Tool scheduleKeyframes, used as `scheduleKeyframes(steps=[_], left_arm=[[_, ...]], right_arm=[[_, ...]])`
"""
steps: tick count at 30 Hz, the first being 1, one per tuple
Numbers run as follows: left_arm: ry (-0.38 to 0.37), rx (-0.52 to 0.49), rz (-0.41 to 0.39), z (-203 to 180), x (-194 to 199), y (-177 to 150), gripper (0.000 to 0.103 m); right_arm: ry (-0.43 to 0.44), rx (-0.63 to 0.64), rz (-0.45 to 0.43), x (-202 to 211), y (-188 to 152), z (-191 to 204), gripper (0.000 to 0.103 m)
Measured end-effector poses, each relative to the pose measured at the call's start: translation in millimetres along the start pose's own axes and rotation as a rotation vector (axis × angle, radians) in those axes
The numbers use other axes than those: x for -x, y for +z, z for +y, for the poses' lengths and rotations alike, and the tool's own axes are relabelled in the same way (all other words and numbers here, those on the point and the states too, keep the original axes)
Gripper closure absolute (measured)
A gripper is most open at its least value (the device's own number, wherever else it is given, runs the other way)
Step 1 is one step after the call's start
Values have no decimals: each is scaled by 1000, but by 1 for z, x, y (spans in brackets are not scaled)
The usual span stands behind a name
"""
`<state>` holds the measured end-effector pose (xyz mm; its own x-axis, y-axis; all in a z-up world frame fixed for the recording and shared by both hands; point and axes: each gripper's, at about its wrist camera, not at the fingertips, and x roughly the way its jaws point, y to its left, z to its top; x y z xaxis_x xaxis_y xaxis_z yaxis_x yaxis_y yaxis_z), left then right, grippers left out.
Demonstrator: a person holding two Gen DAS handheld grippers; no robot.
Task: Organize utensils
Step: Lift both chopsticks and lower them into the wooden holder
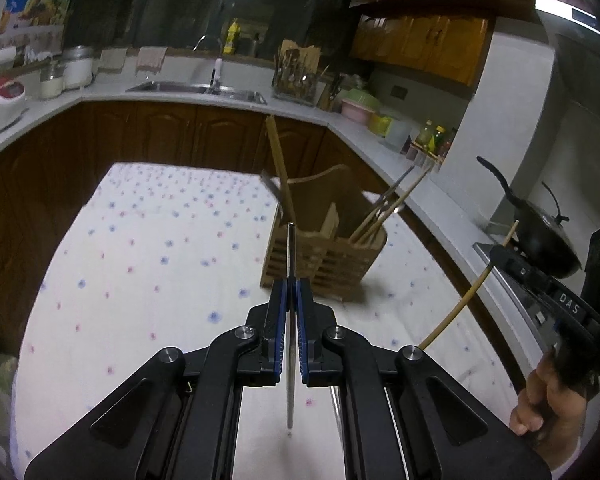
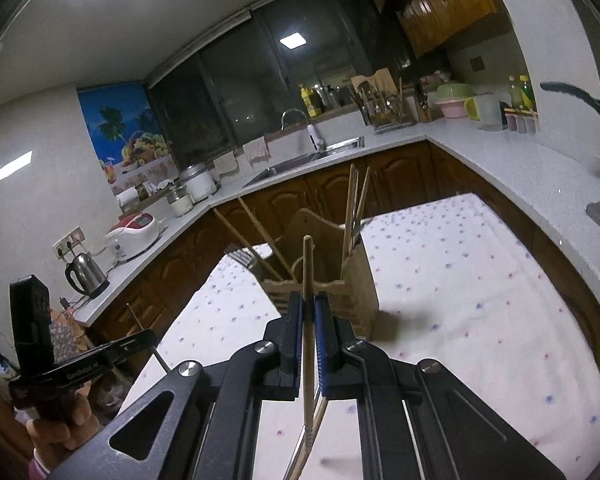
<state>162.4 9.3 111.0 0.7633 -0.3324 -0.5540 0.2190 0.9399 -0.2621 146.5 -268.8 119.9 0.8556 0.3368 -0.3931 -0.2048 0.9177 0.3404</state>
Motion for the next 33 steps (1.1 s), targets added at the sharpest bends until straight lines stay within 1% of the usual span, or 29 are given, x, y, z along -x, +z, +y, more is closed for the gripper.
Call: scheduleKeyframes(steps=[4,7,13,17,20,25,27,30,33], left_arm=[[3,-34,-37,-8,-4,19,99],[4,-50,-76,-13,-6,39,99],[14,-57,-197,-24,-8,92,99],[24,-55,-277,-31,-14,122,99],[44,-60,-293,-36,-28,135,99],[94,-75,-312,-40,-58,140,99],[109,-54,-312,-35,-72,139,99],[113,-4,-289,-26,-92,135,99],[111,24,-261,-19,-104,120,99]], right_arm=[[-6,9,-37,-3,17,-1,97],[-9,16,-71,-8,37,-1,97],[-29,43,-170,-17,80,5,97],[-41,47,-219,-30,104,7,97],[-56,56,-244,-41,115,8,97],[-92,86,-243,-63,117,7,97],[-101,93,-241,-71,114,6,97],[-109,93,-239,-82,106,2,97],[-108,83,-218,-91,98,-3,97]])
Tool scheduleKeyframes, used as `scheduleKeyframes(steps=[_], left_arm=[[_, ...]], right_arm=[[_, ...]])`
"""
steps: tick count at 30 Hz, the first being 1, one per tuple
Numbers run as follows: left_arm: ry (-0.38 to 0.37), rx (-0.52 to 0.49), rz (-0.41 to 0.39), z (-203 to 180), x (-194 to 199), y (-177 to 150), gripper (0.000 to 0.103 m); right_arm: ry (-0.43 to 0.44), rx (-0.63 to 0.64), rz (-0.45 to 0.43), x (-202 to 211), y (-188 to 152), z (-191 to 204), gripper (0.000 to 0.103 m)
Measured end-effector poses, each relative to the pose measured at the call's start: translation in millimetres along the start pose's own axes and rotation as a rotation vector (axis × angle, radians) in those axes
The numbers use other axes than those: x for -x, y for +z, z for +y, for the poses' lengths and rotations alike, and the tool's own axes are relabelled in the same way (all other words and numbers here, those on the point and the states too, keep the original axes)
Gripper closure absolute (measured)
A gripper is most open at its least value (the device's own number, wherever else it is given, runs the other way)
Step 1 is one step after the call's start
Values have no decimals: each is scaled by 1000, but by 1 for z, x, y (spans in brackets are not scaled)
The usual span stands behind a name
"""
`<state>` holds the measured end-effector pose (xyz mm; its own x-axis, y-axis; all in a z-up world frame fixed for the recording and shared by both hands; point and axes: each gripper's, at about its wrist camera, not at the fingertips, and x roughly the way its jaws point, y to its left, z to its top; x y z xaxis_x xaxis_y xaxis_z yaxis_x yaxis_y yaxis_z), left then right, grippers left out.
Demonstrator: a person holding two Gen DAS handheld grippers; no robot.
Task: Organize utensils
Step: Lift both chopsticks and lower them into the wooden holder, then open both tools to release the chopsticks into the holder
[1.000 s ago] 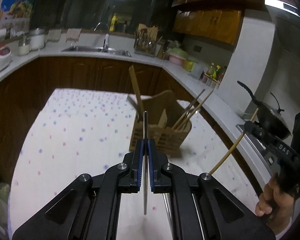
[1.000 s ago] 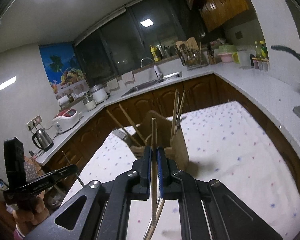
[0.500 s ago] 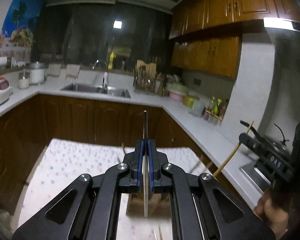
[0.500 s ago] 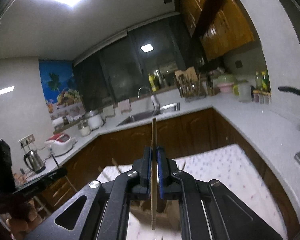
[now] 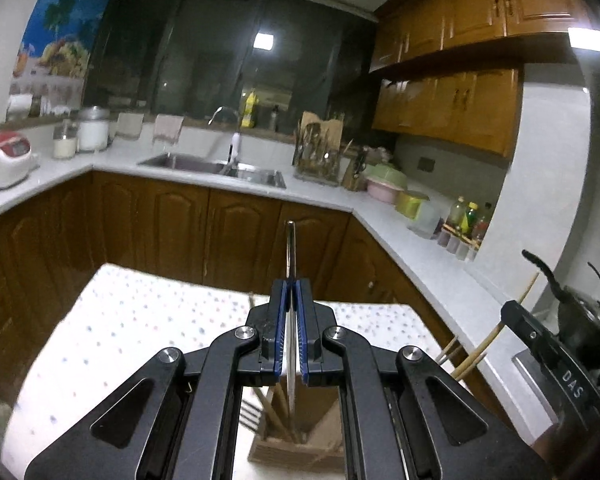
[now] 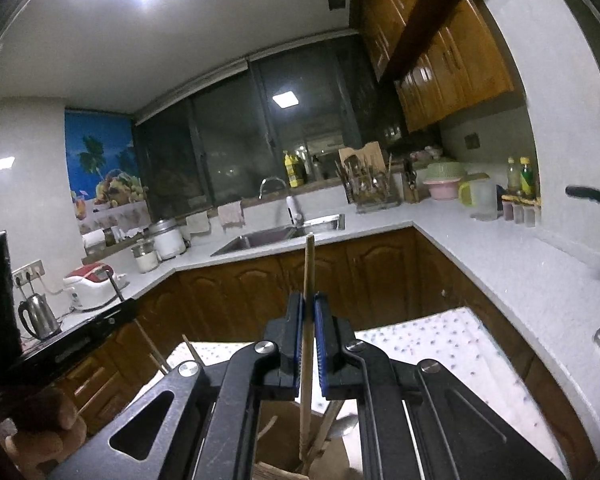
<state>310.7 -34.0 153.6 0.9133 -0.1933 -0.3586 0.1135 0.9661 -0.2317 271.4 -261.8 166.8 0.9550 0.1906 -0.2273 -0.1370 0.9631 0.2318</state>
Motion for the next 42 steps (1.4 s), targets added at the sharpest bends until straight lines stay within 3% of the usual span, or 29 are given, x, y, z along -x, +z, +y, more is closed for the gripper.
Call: scheduleKeyframes(steps=[11,26,33,35,37,39,41,42], left_arm=[[-14,43,114,16,-8,-52,98],[-33,26,160,12,-8,-56,98],[-57,32,185,15,-5,-53,95],[-66,42,184,16,0,-51,76],[-67,44,163,18,9,-50,61],[-65,37,136,19,21,-48,56],[-53,46,114,23,33,-47,40],[-46,53,104,25,38,-47,36]], right_arm=[[8,-33,113,-10,-44,-11,97],[8,-60,161,-14,-57,-16,97],[19,-71,174,-14,-60,-18,92],[17,-76,170,-11,-60,-19,85],[18,-86,161,-8,-58,-21,67],[24,-98,150,-3,-54,-23,58],[38,-112,145,2,-52,-24,45],[43,-119,141,6,-52,-24,30]])
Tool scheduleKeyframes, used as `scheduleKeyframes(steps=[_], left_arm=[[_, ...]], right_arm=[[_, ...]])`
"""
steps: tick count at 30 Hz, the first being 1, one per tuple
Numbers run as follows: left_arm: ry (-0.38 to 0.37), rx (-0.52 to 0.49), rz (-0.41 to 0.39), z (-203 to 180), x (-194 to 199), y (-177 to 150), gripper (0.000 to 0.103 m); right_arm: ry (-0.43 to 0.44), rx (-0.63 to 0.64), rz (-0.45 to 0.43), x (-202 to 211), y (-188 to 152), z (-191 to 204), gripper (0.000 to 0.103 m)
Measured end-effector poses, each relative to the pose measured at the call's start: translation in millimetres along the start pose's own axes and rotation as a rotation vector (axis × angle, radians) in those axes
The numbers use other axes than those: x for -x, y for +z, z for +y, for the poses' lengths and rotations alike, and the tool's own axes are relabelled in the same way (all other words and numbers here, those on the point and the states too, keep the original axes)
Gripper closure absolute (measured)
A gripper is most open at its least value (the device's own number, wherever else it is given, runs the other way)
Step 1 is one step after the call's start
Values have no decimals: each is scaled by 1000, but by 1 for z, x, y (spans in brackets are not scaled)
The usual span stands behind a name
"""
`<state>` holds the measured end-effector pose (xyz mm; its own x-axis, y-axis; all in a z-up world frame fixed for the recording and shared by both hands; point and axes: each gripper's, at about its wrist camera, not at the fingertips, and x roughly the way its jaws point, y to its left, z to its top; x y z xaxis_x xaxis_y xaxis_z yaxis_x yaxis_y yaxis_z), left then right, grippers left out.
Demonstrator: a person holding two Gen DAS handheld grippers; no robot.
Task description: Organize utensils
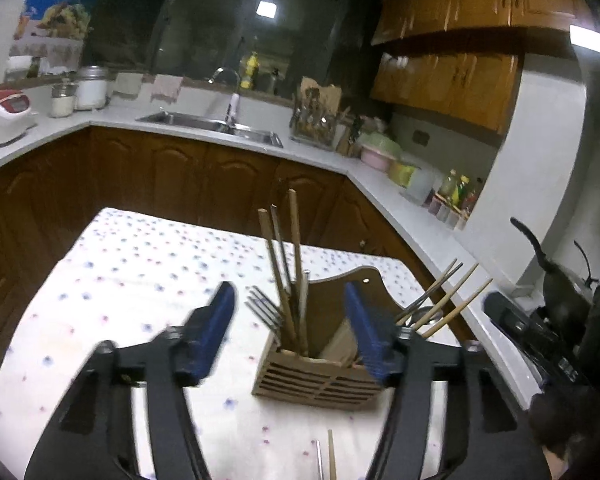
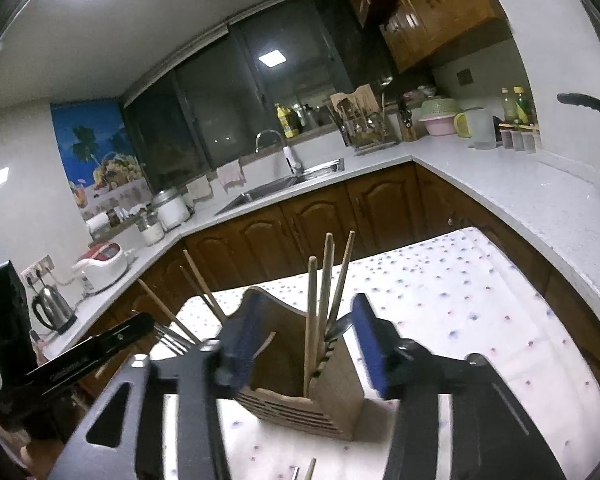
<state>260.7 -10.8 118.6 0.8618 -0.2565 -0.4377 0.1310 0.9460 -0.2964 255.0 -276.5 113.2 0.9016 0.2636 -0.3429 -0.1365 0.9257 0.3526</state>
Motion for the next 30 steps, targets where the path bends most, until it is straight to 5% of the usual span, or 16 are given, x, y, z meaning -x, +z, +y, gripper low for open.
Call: scheduleKeyframes(steps=[1,4,30], left_arm=[[10,8,-15,3,7,-2,27],[60,31,-60,12,26,-13,7],[152,64,6,36,117,-129,6]], right_arm=[[2,-4,-6,3,0,-1,16],[16,-19,-40,19,-9,-1,6],[64,-129,38,105,-108,-6,1]])
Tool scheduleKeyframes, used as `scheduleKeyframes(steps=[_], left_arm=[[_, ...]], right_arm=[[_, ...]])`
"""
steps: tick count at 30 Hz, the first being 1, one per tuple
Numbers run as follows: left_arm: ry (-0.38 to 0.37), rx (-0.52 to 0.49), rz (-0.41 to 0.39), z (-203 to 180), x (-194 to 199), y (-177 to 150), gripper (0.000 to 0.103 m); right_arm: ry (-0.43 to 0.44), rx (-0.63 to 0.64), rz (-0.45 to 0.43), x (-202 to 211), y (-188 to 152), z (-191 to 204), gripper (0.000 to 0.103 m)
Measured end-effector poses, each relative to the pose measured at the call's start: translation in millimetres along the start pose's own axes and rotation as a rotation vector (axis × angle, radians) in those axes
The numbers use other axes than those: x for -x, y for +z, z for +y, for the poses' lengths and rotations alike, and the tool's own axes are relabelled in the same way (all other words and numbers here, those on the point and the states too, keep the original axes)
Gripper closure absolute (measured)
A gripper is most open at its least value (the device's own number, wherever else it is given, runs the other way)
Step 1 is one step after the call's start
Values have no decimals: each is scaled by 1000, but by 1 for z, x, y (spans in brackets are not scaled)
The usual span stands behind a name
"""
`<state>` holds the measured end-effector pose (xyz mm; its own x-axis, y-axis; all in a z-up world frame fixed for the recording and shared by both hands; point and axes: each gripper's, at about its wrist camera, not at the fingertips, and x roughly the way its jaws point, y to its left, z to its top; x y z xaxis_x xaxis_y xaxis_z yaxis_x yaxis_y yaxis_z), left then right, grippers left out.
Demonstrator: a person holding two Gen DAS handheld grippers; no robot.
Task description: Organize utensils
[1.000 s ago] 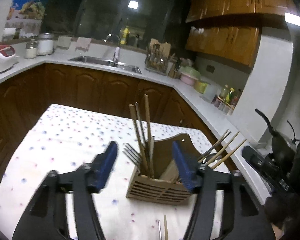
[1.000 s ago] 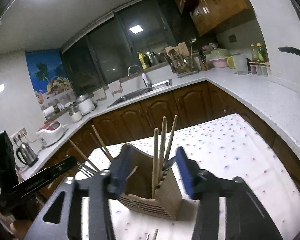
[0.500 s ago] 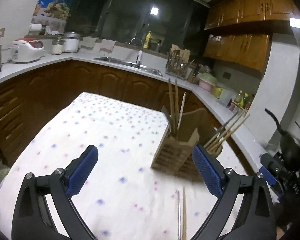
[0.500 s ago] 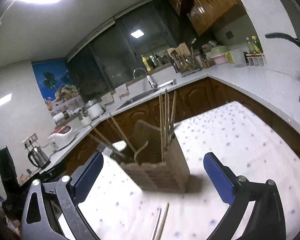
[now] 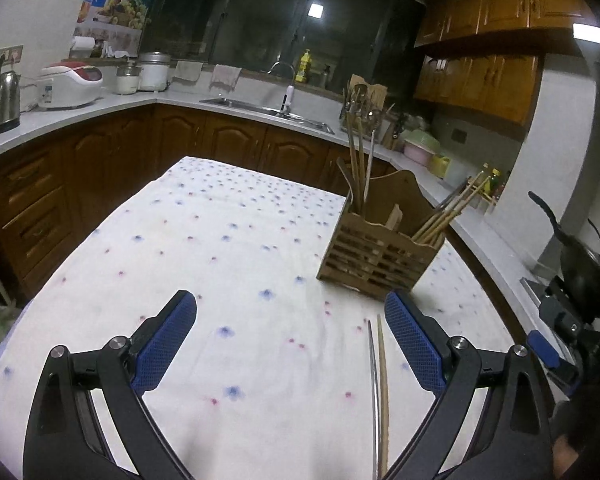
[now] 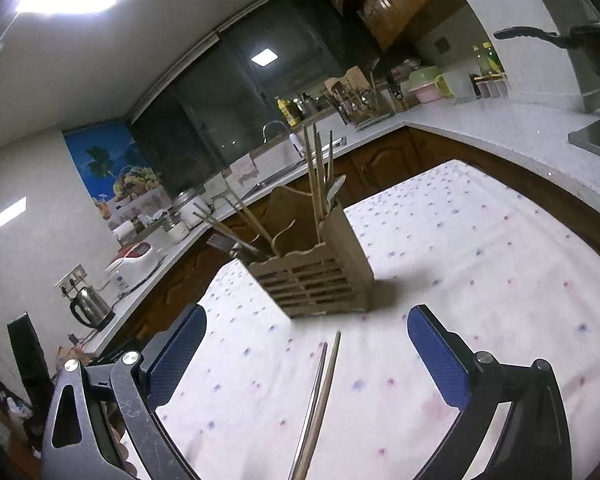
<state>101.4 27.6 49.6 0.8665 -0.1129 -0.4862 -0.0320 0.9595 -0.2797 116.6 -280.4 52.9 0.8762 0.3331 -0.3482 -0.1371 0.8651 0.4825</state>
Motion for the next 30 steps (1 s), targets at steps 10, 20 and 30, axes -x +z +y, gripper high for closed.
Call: scheduleKeyframes(steps=[10,20,30], left_arm=[[58,-53,-121,2,46,-16,0],[137,-129,-210,4,60,-53,0],[145,-176,-161,1,46,-88,0]], right_arm=[[-5,93,-102,42,-12,24,0],[-100,356,-307,77,-62,49,0],[-134,360,-252,75,-87,32,0]])
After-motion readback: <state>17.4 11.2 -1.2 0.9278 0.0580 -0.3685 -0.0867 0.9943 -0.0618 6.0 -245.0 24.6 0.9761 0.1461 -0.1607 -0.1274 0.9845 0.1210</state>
